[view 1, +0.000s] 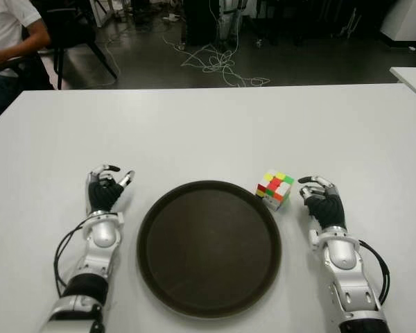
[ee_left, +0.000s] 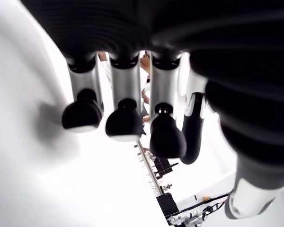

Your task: Pick up the Rubik's Cube and put it in the plate

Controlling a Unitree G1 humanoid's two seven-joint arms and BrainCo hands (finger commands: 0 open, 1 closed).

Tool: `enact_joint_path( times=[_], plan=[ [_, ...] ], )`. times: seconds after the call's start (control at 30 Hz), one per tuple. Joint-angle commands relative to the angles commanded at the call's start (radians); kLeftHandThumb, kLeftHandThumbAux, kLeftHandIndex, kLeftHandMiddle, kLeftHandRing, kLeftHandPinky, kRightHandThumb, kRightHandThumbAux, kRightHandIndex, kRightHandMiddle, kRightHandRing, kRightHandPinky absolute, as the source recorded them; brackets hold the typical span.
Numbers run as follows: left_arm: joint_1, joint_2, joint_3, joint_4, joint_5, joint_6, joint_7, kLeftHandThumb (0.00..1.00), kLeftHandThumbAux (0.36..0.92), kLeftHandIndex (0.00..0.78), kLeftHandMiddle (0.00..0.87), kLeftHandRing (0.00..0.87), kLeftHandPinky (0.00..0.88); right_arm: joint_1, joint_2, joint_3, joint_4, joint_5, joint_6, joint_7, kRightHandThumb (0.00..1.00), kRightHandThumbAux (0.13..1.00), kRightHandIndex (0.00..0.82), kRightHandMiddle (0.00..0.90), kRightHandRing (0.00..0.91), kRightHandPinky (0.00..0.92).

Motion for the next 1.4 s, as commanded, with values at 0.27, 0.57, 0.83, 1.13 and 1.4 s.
enact_joint_path(
  times=[0.27,0.57,0.83,1.13,1.4],
  plan=[
    [-0.016,0.003,-0.006,0.038,0.008,-0.047,0.008,0.713,0.702,0.444,0.829,0.835,0.821,-0.003,-0.009,-0.003,0.015,0.006,-0.015,0.005,0.691,0.725,0.440,0.825,0.837,0.829],
    [-0.046,0.010,-0.014,0.076,0.021,-0.105,0.035,0.714,0.700,0.445,0.838,0.845,0.831,-0.010,-0.011,-0.012,0.016,0.006,0.005,0.001,0.692,0.725,0.440,0.825,0.836,0.828],
    [-0.098,0.036,0.006,0.114,0.007,-0.136,0.037,0.712,0.700,0.444,0.838,0.845,0.836,-0.015,-0.017,-0.015,0.014,0.005,0.004,0.009,0.692,0.725,0.439,0.825,0.833,0.825],
    [-0.158,0.053,0.016,0.203,0.003,-0.188,0.061,0.713,0.700,0.443,0.836,0.848,0.841,-0.016,-0.027,-0.018,0.015,0.007,0.009,0.022,0.692,0.725,0.439,0.830,0.838,0.832],
    [-0.240,0.091,0.045,0.282,-0.032,-0.089,-0.006,0.712,0.701,0.443,0.827,0.837,0.824,-0.019,-0.017,-0.028,0.021,0.028,-0.012,0.033,0.689,0.725,0.440,0.826,0.838,0.831]
  ],
)
